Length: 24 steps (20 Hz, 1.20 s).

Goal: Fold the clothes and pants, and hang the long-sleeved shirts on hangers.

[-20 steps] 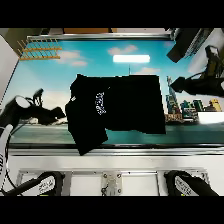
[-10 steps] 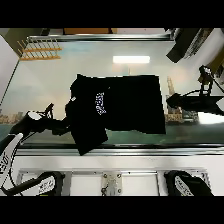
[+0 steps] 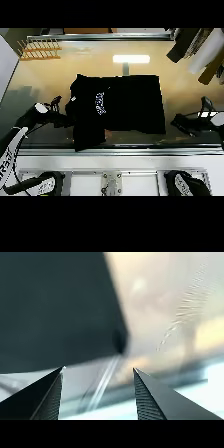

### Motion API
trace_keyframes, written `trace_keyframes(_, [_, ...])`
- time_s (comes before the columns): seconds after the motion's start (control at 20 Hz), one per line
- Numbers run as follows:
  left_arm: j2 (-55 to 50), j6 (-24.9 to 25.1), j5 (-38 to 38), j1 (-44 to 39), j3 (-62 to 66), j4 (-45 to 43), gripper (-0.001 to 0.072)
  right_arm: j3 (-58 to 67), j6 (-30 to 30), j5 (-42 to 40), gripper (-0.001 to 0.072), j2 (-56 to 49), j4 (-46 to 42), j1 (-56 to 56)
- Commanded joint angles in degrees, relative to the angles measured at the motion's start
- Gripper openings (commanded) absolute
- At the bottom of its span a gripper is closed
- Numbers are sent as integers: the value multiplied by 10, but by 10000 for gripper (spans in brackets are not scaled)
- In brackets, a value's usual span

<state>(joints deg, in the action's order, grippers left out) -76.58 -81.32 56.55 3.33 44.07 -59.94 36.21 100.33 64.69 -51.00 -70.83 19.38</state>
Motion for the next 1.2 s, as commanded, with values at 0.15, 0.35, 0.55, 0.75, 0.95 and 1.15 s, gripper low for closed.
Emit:
trace_keyframes(0.15, [0,0,8,-3,5,-16,10,-163,50,-181,470,-16,137,11])
trace_keyframes(0.35, [0,0,2,-3,5,-16,10,-163,44,-269,470,-43,156,-63])
trace_keyframes(0.55, [0,0,-1,-3,5,-16,10,-162,44,-317,468,-64,162,-128])
trace_keyframes(0.75, [0,0,-3,-2,5,-16,10,-151,18,-326,107,-71,157,-141])
trace_keyframes(0.95, [20,0,10,42,39,-21,10,-61,-9,-273,6,-70,42,-138])
trace_keyframes(1.15, [121,1,68,109,162,-18,10,141,-22,-129,6,-56,-83,-104])
